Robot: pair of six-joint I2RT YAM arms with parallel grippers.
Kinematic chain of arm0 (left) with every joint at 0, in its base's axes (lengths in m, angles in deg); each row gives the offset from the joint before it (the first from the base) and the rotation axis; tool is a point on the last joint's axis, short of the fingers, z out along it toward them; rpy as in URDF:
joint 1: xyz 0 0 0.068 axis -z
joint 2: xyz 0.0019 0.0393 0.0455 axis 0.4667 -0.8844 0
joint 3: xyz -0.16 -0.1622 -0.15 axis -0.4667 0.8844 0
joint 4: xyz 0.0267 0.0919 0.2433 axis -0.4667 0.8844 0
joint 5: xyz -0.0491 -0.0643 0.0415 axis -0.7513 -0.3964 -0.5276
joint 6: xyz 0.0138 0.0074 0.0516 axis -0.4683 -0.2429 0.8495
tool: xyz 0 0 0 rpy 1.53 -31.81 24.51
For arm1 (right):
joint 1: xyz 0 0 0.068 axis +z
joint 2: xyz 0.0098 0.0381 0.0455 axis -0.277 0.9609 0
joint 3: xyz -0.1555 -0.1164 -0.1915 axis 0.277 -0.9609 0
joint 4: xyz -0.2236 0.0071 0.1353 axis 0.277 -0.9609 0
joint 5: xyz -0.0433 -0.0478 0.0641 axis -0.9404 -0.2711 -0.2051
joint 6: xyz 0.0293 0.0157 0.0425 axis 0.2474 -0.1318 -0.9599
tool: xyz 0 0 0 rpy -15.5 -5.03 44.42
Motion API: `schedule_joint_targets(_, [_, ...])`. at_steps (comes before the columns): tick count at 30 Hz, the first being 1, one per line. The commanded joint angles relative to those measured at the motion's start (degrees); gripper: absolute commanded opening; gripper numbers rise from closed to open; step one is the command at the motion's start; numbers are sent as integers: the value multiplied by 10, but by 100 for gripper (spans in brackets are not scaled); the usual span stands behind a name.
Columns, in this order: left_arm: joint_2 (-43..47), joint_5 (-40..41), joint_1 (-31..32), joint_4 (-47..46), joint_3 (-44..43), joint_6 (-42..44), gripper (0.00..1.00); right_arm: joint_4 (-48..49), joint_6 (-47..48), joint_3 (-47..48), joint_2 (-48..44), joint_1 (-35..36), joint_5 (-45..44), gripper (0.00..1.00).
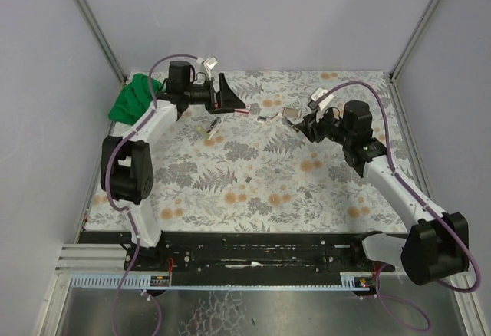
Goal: Unload the staples from the stapler
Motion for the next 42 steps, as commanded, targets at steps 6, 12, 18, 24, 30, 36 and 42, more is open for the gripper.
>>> schedule_joint_targets(6, [40, 146, 18, 159, -34, 178, 100, 166, -45, -14, 20, -63, 116, 0])
schedule_joint_targets(12, [-42, 46, 48, 141, -94, 78, 100, 162, -52, -10, -5, -64, 150, 0])
schedule_joint_targets(18, [-61, 34, 75, 121, -129, 56, 100, 144, -21, -19, -21, -63, 124, 0])
schedule_joint_targets(24, [-41, 24, 59, 126, -108, 74, 100, 200, -10, -41, -8, -71, 24, 0])
schedule_joint_targets(30, [5, 23, 14, 173, -77, 143, 100, 313, -34, -83, 30, -93, -33, 0])
schedule_joint_targets(36, [64, 11, -43, 241, -38, 237, 100, 399, -66, -88, 98, -132, -52, 0])
schedule_joint_targets(42, [109, -5, -106, 350, -10, 368, 100, 454, -80, -68, 164, -161, -45, 0])
